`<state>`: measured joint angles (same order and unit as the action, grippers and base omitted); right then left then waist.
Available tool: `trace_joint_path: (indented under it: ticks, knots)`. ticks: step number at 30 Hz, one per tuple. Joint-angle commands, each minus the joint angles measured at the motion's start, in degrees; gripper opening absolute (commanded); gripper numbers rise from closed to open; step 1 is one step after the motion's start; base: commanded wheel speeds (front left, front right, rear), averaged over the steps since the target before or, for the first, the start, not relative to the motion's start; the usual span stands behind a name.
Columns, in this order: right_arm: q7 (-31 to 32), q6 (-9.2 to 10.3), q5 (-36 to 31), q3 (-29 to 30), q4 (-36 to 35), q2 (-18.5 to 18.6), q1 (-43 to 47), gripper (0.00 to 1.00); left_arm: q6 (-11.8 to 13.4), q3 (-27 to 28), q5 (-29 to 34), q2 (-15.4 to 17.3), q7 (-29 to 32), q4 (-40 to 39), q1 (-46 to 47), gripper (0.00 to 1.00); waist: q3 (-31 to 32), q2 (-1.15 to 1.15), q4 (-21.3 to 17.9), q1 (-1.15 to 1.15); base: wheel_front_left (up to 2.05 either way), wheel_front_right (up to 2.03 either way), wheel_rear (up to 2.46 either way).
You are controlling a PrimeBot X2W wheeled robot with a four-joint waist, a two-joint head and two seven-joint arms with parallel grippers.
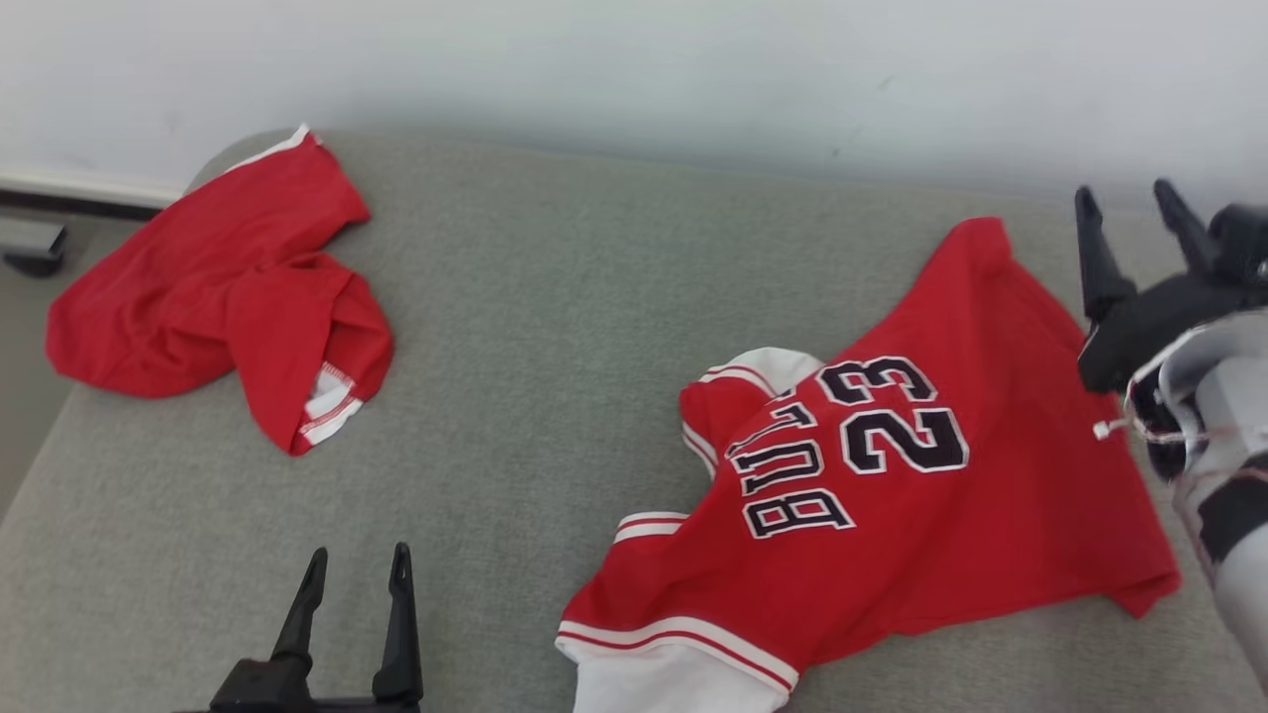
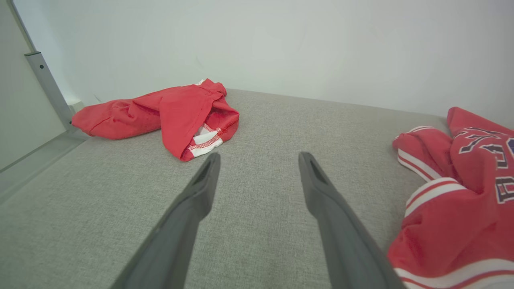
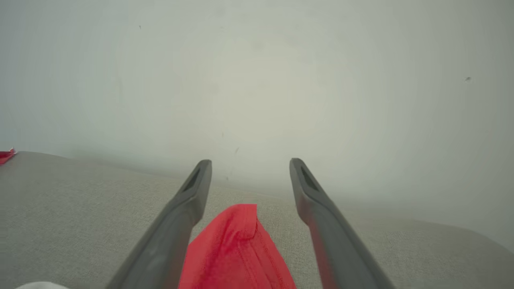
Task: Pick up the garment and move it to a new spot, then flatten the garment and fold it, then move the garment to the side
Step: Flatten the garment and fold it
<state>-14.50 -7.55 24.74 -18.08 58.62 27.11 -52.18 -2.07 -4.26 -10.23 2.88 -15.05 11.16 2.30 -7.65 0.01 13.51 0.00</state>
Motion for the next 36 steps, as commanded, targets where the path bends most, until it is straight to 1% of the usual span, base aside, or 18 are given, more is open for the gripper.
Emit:
trace_joint_path:
  ticks: [1, 2, 5, 8, 10, 13, 17, 21, 24, 26, 27, 28, 31, 36]
  knots:
    - [-0.6, 0.13, 1.7, -0.6, -3.0, 0.8, 3.7, 1.0, -0.3, 0.7, 0.5, 0.0, -0.2, -0.3, -1.4, 1.0, 3.0, -0.01, -3.4, 0.0, 0.0, 0.0, 0.0]
    - [-0.6, 0.13, 1.7, -0.6, -3.0, 0.8, 3.7, 1.0, -0.3, 0.7, 0.5, 0.0, -0.2, -0.3, -1.4, 1.0, 3.0, -0.01, -3.4, 0.0, 0.0, 0.0, 0.0]
    - [-0.7, 0.13, 3.6, -0.1, -9.2, 1.9, 9.1, 1.0, -0.3, 1.4, 0.8, 0.0, -0.2, -0.6, -2.5, 1.0, 4.1, -0.01, -5.2, 0.0, 0.0, 0.0, 0.0]
    - [-0.7, 0.13, 4.9, 3.3, -16.2, 2.8, 16.1, 1.0, -0.4, 1.7, 0.9, 0.0, -0.2, -0.8, -3.2, 1.0, 4.8, -0.01, -6.6, 0.0, 0.0, 0.0, 0.0]
    - [-0.6, 0.13, 5.1, 6.3, -20.6, 2.7, 20.9, 1.0, -0.5, 1.8, 1.0, 0.0, -0.2, -0.8, -3.6, 1.0, 5.1, -0.01, -7.4, 0.0, 0.0, 0.0, 0.0]
    - [-0.6, 0.13, 4.4, 11.3, -26.9, 1.5, 28.3, 1.0, -0.7, 1.7, 1.0, 0.0, -0.2, -0.7, -3.8, 1.0, 5.5, -0.01, -8.1, 0.0, 0.0, 0.0, 0.0]
    - [-0.6, 0.13, 3.1, 16.9, -33.0, -1.2, 37.7, 1.0, -0.9, 1.6, 0.9, 0.0, -0.2, -0.6, -4.1, 1.0, 5.6, -0.01, -8.8, 0.0, 0.0, 0.0, 0.0]
    - [-0.7, 0.13, 1.5, 21.5, -38.0, -4.9, 45.8, 1.0, -1.1, 0.9, 1.0, 0.0, -0.2, -0.2, -4.6, 1.0, 5.7, -0.01, -9.0, 0.0, 0.0, 0.0, 0.0]
    - [-0.6, 0.13, 0.7, 23.9, -41.0, -7.9, 51.0, 1.0, -1.1, 0.2, 0.9, 0.0, -0.2, -0.1, -4.6, 1.0, 5.7, -0.01, -8.6, 0.0, 0.0, 0.0, 0.0]
    - [-0.4, 0.13, -0.4, 24.9, -42.5, -9.5, 53.7, 1.0, -0.9, -0.1, 0.6, 0.0, -0.2, -0.2, -4.7, 1.0, 5.6, -0.01, -8.4, 0.0, 0.0, 0.0, 0.0]
    - [0.0, 0.13, -1.3, 25.3, -43.2, -11.1, 55.7, 1.0, -0.7, -0.3, 0.4, 0.0, -0.2, -0.4, -4.8, 1.0, 5.4, -0.01, -8.4, 0.0, 0.0, 0.0, 0.0]
    - [0.2, 0.13, -1.7, 25.5, -43.5, -11.6, 56.1, 1.0, -0.6, -0.4, 0.3, 0.0, -0.2, -0.4, -4.8, 1.0, 5.3, -0.01, -8.4, 0.0, 0.0, 0.0, 0.0]
    - [0.9, 0.13, -2.3, 25.8, -43.9, -12.5, 55.7, 1.0, -0.7, -0.7, 0.4, 0.0, -0.2, -0.3, -4.4, 1.0, 4.9, -0.01, -8.4, 0.0, 0.0, 0.0, 0.0]
    - [3.8, 0.13, -2.2, 24.5, -42.1, -12.4, 53.6, 1.0, -0.8, -1.3, 0.5, 0.0, -0.2, 0.0, -3.0, 1.0, 4.6, -0.01, -7.1, 0.0, 0.0, 0.0, 0.0]
